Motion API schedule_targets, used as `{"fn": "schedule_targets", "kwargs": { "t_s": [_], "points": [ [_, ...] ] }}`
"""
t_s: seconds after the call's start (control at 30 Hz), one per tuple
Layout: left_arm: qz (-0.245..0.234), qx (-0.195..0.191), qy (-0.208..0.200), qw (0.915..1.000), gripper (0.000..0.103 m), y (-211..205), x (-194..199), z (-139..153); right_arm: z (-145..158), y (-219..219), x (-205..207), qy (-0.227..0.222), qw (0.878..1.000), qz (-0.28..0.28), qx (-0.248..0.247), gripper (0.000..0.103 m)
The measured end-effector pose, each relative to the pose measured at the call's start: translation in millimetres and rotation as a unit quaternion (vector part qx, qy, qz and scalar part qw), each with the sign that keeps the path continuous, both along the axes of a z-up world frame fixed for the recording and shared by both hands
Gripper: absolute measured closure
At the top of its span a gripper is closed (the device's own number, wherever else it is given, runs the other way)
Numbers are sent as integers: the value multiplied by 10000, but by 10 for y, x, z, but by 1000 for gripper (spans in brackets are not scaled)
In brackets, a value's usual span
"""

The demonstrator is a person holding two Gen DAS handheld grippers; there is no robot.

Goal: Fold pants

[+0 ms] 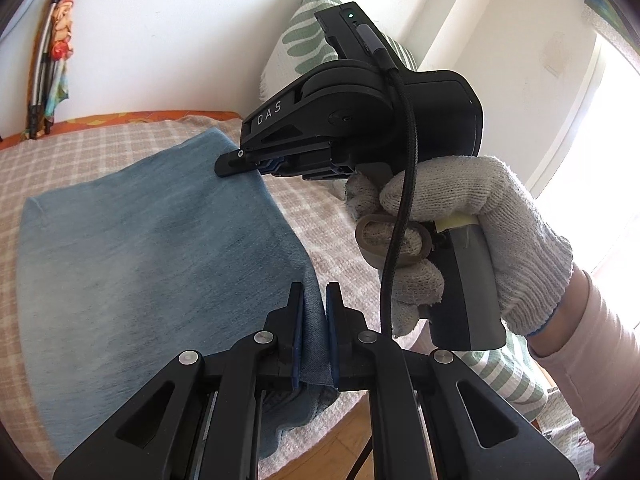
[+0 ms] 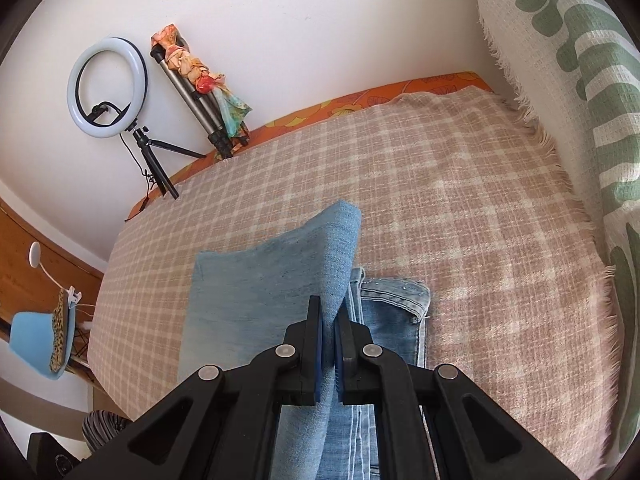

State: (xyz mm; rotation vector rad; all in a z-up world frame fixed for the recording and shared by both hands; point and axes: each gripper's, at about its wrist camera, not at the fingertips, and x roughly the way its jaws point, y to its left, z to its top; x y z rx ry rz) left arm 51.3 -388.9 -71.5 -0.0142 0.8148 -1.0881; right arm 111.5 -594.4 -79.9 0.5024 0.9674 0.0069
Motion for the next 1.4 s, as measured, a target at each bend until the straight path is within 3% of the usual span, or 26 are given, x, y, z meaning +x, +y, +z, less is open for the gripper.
{"fn": "schedule_targets", "kwargs": {
  "t_s": [0.43,0.67,0.77,0.87,1.1,1.17,1.3,1.4],
  "points": [
    [-192,317,118,9992,94,-442,144,-357,-474,-220,53,360,9993,-77,30,101],
    [-584,414,256,9971,89,-535,37,-377,-529,-248,52,364,9993,-95,9,99],
    [-643,431,374,9963,89,-502,10,-388,-467,-252,1,269,9995,-132,-25,90],
    [-644,373,514,9959,87,-371,46,-342,-349,-296,-103,180,9984,-377,-387,68],
    [-666,459,163,9966,85,-72,76,-153,-97,-354,-420,-155,9979,-454,-432,64],
    [-621,519,32,9967,75,46,88,-110,-61,-334,-511,-242,9984,-382,-344,60],
    [-419,624,-59,9972,70,365,180,-49,-79,-260,-650,-382,9987,-226,-260,45],
    [-130,679,-4,9976,51,591,381,-26,-176,-202,-678,-417,9989,-79,-186,42]
  ]
}}
